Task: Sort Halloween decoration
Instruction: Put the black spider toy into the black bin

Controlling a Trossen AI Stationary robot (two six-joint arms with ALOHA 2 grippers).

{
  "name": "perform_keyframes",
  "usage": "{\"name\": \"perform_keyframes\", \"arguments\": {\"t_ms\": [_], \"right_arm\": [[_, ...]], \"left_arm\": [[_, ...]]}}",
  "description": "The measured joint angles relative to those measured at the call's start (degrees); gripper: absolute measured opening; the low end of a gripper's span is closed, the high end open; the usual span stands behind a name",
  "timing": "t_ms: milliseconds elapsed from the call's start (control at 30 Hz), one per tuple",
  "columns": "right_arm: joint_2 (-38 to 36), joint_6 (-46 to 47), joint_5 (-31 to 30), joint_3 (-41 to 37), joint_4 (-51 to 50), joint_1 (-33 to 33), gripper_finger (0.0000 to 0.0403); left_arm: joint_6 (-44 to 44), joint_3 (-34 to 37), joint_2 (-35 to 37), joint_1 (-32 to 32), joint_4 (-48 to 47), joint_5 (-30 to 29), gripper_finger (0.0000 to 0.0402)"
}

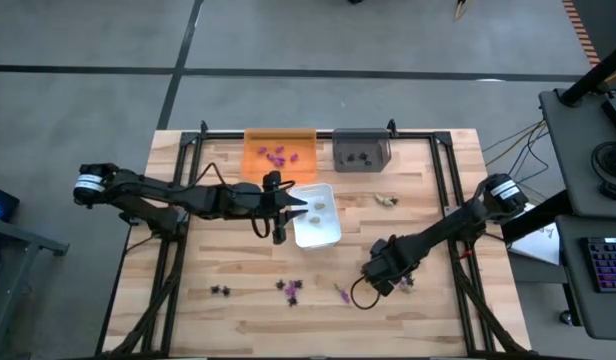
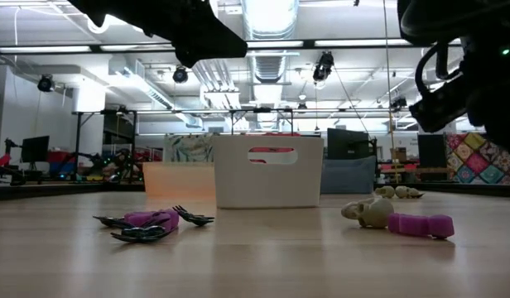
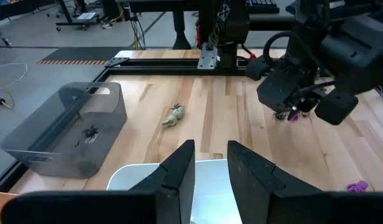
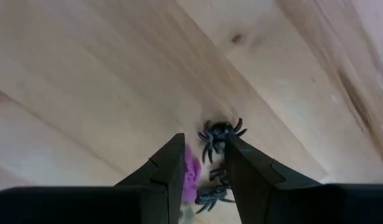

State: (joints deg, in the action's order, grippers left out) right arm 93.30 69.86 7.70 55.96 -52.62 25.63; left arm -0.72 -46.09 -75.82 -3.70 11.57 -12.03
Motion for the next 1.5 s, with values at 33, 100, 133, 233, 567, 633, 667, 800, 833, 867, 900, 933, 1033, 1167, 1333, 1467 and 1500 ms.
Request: {"name": "perform_keyframes", "arguments": {"t_ms": [33, 100, 133, 233, 567, 633, 667, 800, 833, 867, 900, 933, 1033, 1167, 1333, 1467, 1500], "right_arm": [[0.42, -0.02, -0.04, 0.0, 0.13, 0.0, 0.0105], [1.06, -0.08, -0.23, 0.0, 0.17, 0.0, 0.0105], [1.49, -0.25, -0.3, 0.0, 0.41, 0.0, 0.0105], [2.44, -0.85, -0.33, 0.08, 0.62, -0.02, 0.0105], [3.02, -1.33, -1.29, 0.13, 0.64, 0.0, 0.0101], [2.73, -1.28, -1.36, 0.06, 0.64, 0.0, 0.0097], [2.68, -1.29, -1.38, 0.04, 0.65, 0.0, 0.0094], [2.51, -1.3, -1.56, 0.02, 0.63, 0.0, 0.0085], [2.51, -1.31, -1.61, 0.02, 0.61, 0.0, 0.0081], [2.51, -1.34, -1.64, 0.02, 0.63, 0.0, 0.0077], [2.51, -1.43, -1.64, 0.02, 0.66, 0.0, 0.0073], [2.51, -1.46, -1.64, 0.02, 0.7, 0.0, 0.0068], [2.51, -1.5, -1.66, 0.02, 0.79, 0.0, 0.0051], [2.51, -1.85, -1.7, 0.01, 0.77, -0.02, 0.0038], [2.5, -1.99, -1.73, 0.0, 0.69, -0.02, 0.0034], [2.49, -2.27, -1.73, 0.0, 0.64, -0.02, 0.0034], [2.46, -2.41, -1.73, -0.01, 0.62, -0.02, 0.0034]], "left_arm": [[0.01, 0.0, 0.01, 0.0, 0.0, 0.0, 0.0077], [0.01, 0.0, -0.01, 0.0, 0.0, 0.0, 0.0077], [-0.01, 0.0, -0.01, 0.0, -0.01, 0.0, 0.0077], [-0.01, 0.0, -0.01, 0.0, 0.0, 0.0, 0.0077], [-0.01, 0.04, -0.01, 0.0, -0.01, 0.0, 0.0078], [-0.01, 0.04, -0.01, 0.0, -0.02, 0.0, 0.0078], [-0.01, 0.04, -0.01, 0.0, -0.02, 0.0, 0.0078], [-0.01, 0.04, -0.01, 0.0, -0.02, 0.0, 0.0078], [-0.01, 0.04, -0.01, 0.0, -0.02, 0.0, 0.0078], [-0.01, 0.04, -0.01, 0.0, -0.02, 0.0, 0.0078], [-0.01, 0.04, -0.01, 0.0, -0.02, 0.0, 0.0078], [-0.01, 0.04, -0.01, 0.0, -0.02, 0.0, 0.0078], [-0.01, 0.04, -0.01, 0.0, -0.02, 0.0, 0.0078], [-0.01, 0.04, -0.01, 0.0, -0.02, 0.0, 0.0078], [-0.01, 0.04, -0.01, 0.0, -0.02, 0.0, 0.0078], [-0.01, 0.04, -0.01, 0.0, -0.02, 0.0, 0.0078], [-0.01, 0.04, -0.01, 0.0, -0.02, 0.0, 0.0078]]}}
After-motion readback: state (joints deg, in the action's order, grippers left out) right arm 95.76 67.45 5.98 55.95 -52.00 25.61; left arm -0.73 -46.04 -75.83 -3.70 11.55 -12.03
